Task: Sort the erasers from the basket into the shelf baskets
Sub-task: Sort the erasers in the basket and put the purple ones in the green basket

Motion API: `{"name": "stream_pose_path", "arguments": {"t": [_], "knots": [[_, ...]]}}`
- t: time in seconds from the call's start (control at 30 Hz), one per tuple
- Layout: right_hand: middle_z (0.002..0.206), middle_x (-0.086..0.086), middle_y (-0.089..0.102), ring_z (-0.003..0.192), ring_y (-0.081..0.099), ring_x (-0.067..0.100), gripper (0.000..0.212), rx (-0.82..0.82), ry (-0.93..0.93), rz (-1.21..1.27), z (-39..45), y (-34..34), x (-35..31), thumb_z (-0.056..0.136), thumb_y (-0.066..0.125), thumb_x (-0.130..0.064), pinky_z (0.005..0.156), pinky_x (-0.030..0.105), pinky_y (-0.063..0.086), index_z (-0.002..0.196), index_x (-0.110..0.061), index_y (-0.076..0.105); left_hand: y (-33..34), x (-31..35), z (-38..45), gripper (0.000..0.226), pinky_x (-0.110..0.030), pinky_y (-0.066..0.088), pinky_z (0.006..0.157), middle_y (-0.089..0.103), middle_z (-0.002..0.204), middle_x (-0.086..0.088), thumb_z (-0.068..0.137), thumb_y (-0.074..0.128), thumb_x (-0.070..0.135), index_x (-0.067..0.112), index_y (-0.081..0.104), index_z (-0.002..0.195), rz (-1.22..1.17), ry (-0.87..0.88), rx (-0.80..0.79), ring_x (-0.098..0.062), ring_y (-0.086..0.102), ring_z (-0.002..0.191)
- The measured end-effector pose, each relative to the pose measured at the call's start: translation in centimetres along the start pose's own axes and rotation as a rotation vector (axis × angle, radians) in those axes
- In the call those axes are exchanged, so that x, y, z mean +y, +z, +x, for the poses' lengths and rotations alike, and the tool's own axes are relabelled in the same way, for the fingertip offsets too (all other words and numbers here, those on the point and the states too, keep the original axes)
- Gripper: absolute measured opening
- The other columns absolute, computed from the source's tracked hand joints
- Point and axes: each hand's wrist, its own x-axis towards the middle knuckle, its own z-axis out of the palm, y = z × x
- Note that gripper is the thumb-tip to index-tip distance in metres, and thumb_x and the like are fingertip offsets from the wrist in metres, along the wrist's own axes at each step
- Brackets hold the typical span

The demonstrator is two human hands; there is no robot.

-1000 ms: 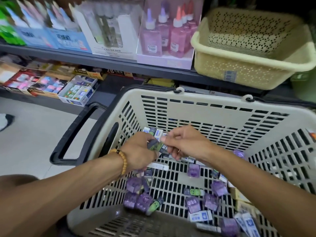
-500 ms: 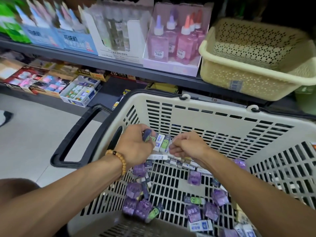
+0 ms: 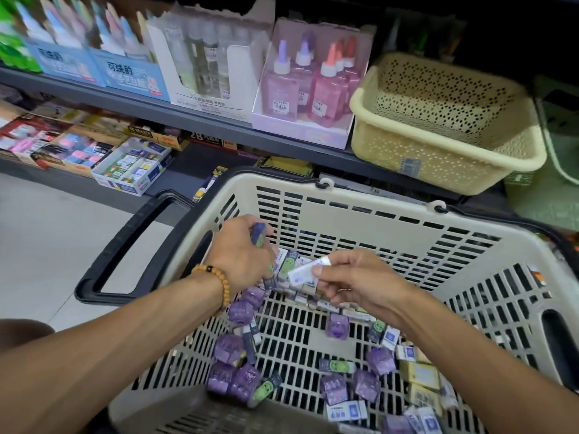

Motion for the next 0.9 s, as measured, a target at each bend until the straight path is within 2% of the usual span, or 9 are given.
{"name": "stream_pose_path", "arguments": {"t": [0.1,0.2,0.4,0.47,0.53,0.6,0.7,0.83,0.9], "knots": [[0.068,0.008,0.067,0.053,0.057,0.011,0.01,0.128,0.038,-0.147,1.4,-1.7,1.1,0.087,0.072,-0.012,0.051,0.023,0.047,0.082,-0.003,0.071,-0.5,0.4,-0.1,0.022,-0.026,0.059,0.053,0.062,0.086,-0.008,0.082,0.069,-0.008,0.009,0.062,0.095,-0.162,-0.098,-0.07,-0.018,0.067,0.067],[0.065,0.009,0.067,0.051,0.056,0.013,0.022,0.148,0.091,-0.234,3.6,-1.4,1.8,0.091,0.068,-0.018,0.047,0.025,0.044,0.072,-0.007,0.07,-0.6,0.4,-0.1,0.023,-0.023,0.057,0.05,0.064,0.082,-0.007,0.078,0.072,-0.005,0.009,0.063,0.094,-0.235,-0.147,-0.087,-0.019,0.067,0.064],[0.082,0.013,0.071,0.062,0.067,0.016,0.014,0.208,0.088,-0.114,5.7,0.9,1.8,0.093,0.059,-0.004,0.055,0.025,0.053,0.091,0.004,0.07,-0.3,0.3,0.3,0.021,-0.025,0.059,0.054,0.064,0.084,-0.008,0.081,0.071,-0.004,0.006,0.063,0.097,-0.258,-0.131,-0.052,-0.018,0.067,0.066],[0.08,0.009,0.068,0.063,0.062,0.02,0.02,0.248,0.025,-0.143,4.8,1.3,1.4,0.095,0.057,-0.012,0.055,0.028,0.05,0.096,0.005,0.068,-0.1,0.3,0.4,0.02,-0.026,0.06,0.055,0.064,0.083,-0.007,0.082,0.07,-0.004,0.004,0.062,0.099,-0.269,-0.12,-0.04,-0.022,0.068,0.072],[0.083,0.007,0.073,0.068,0.067,0.022,0.033,0.165,-0.038,-0.139,3.1,1.4,0.7,0.096,0.058,-0.038,0.06,0.03,0.052,0.096,-0.007,0.069,0.0,0.2,0.4,0.02,-0.025,0.059,0.053,0.063,0.079,-0.005,0.083,0.068,-0.006,0.004,0.061,0.099,-0.289,-0.104,-0.028,-0.021,0.066,0.07],[0.089,0.006,0.076,0.076,0.072,0.021,0.037,-0.056,-0.059,-0.145,1.2,1.9,-0.2,0.092,0.06,-0.048,0.063,0.026,0.054,0.098,-0.013,0.068,0.2,0.3,0.4,0.021,-0.022,0.057,0.053,0.063,0.077,-0.004,0.083,0.068,-0.006,0.006,0.061,0.098,-0.328,-0.099,-0.033,-0.019,0.065,0.068],[0.088,0.01,0.074,0.071,0.07,0.017,0.017,-0.163,-0.077,-0.088,0.0,2.7,-0.7,0.093,0.064,-0.026,0.059,0.022,0.054,0.094,-0.009,0.066,0.4,0.5,0.2,0.022,-0.021,0.056,0.052,0.064,0.08,-0.007,0.083,0.068,-0.005,0.005,0.06,0.101,-0.441,-0.132,-0.107,-0.02,0.068,0.068],[0.072,0.007,0.065,0.057,0.059,0.014,0.01,-0.013,-0.082,0.088,-0.2,1.1,-0.4,0.092,0.065,-0.015,0.053,0.023,0.051,0.094,-0.005,0.067,0.4,0.7,0.1,0.017,-0.02,0.054,0.049,0.069,0.094,-0.012,0.089,0.065,0.01,0.005,0.061,0.105,-0.459,-0.196,-0.16,-0.017,0.073,0.064],[0.069,0.005,0.062,0.054,0.055,0.012,0.009,0.085,-0.056,0.071,0.0,-0.3,0.0,0.09,0.068,-0.013,0.051,0.023,0.048,0.091,-0.005,0.068,0.4,0.7,0.2,0.02,-0.02,0.048,0.04,0.067,0.094,-0.009,0.094,0.061,0.018,0.005,0.058,0.11,-0.442,-0.246,-0.143,-0.016,0.07,0.055]]}}
